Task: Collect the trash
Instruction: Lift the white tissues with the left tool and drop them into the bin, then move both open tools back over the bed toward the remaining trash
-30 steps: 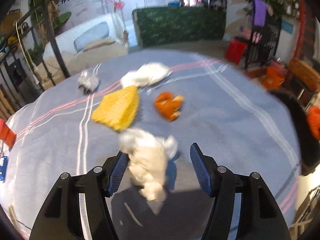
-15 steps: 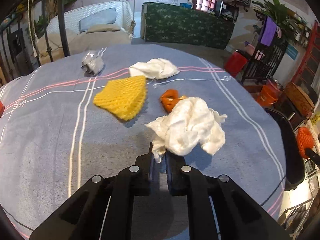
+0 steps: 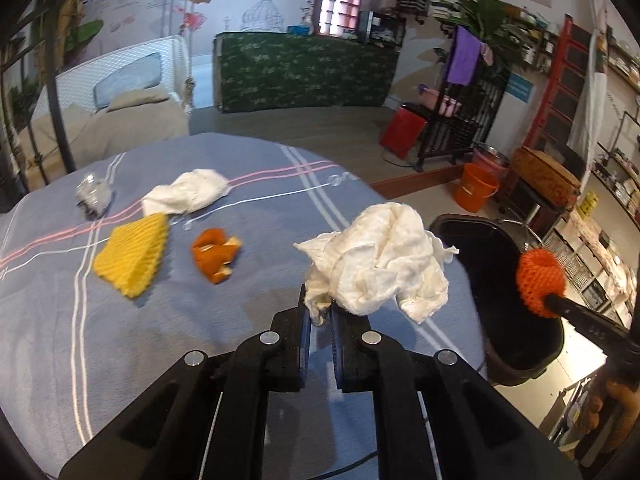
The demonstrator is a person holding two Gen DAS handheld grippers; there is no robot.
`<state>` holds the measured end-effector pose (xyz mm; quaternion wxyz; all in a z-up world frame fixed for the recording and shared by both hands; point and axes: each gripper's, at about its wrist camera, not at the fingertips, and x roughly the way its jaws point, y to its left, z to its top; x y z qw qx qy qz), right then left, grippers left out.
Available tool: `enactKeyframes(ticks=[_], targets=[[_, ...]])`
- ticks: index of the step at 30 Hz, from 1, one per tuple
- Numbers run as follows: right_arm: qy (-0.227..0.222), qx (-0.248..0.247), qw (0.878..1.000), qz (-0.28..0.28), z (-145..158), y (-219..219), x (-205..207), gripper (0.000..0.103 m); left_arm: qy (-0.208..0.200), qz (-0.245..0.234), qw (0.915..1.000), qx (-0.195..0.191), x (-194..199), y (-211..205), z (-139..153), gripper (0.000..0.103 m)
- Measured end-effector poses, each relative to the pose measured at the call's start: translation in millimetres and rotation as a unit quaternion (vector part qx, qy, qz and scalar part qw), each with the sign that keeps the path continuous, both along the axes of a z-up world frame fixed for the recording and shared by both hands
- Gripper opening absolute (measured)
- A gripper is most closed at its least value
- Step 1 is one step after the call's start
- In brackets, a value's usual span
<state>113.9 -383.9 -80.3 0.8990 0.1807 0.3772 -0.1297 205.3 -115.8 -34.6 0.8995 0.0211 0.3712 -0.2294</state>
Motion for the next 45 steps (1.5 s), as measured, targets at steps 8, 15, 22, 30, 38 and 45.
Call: enactKeyframes(ticks=[8,15,22,30,38,45], targets=[[-0.01,0.014,0.999,-0.032,-1,-15,-14,0.058,-0.004,-0.068,0.9977,0.001,-4,-55,1,0.009],[-0.013,0.008,0.998,-0.064,2,-32,-39,0.058,-0.006,-0.148,0.989,0.01,-9,-122,-2,0.009],[-0.009,0.008,0.993,-0.114,-1,-56,-71,0.059,0.007,-0.207,0.9778,0.032,-17,-179,-19,0.009],[-0.004,0.011,0.988,-0.152,-5,-76,-91,0.059,0.038,-0.245,0.9673,0.056,-18,-225,-39,0.01],[-0.009,0.015,0.987,-0.162,-6,-81,-96,0.06,0.042,-0.241,0.9678,0.058,-24,-221,-41,0.062],[-0.016,0.014,0.987,-0.159,-6,-74,-91,0.067,0.027,-0.213,0.9756,0.045,-30,-193,-30,0.078]])
